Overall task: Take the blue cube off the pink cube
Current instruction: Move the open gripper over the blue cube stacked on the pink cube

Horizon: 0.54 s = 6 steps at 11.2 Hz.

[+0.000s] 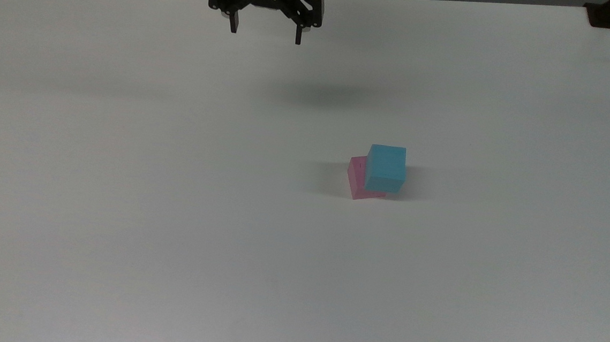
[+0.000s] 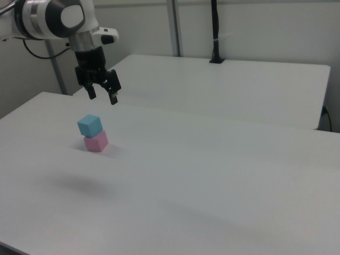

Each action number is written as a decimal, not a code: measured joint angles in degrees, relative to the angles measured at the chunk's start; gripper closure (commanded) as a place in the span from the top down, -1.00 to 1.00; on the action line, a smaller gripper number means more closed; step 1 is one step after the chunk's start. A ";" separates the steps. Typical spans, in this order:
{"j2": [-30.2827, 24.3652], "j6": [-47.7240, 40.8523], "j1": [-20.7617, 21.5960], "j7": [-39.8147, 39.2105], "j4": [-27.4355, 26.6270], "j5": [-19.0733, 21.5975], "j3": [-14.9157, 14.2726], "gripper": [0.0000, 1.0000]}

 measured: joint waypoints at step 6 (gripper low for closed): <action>0.97 0.12 -2.24 -0.22 -0.08 0.00 0.05 1.00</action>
